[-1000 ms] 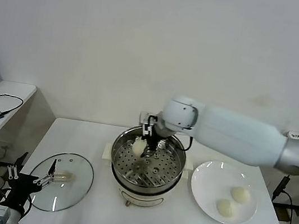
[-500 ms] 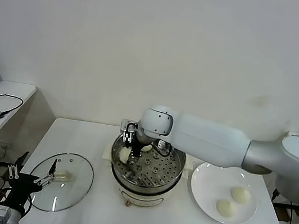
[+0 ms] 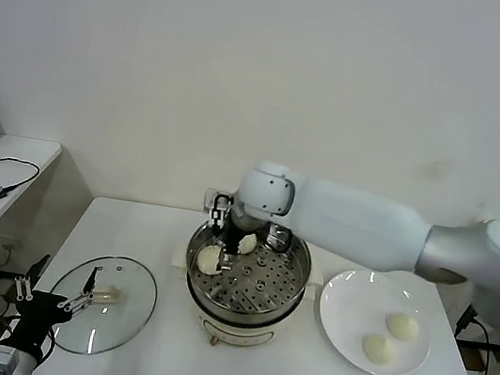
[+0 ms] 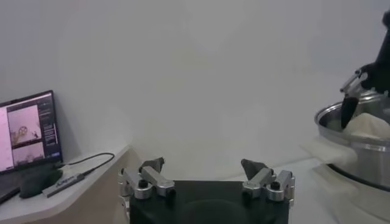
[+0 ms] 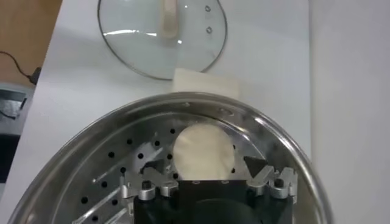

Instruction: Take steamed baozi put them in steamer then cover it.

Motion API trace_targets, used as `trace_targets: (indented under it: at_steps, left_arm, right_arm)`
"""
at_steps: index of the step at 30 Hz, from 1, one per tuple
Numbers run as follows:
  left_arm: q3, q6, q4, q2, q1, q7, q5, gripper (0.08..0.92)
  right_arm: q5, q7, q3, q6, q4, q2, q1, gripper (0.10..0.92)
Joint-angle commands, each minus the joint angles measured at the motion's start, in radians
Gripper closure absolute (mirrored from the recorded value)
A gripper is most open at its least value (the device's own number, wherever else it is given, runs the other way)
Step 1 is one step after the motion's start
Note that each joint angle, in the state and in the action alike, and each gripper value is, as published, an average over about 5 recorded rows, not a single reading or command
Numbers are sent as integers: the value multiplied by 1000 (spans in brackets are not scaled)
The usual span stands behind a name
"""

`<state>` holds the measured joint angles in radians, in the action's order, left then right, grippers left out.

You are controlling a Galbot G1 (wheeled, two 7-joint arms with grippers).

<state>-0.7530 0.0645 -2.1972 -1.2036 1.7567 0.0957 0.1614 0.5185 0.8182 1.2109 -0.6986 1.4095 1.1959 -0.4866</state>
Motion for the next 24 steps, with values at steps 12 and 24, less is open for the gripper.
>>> trace_targets:
  at_steps: [12, 24]
  left_arm:
    - [18, 0, -7, 7, -3, 0, 1, 177]
    - [41, -2, 9, 1, 3, 1, -12, 177]
  right_arm:
    - [-350, 287, -60, 286, 310, -732, -59, 203]
    - [-596, 316, -393, 411, 338, -943, 442, 203]
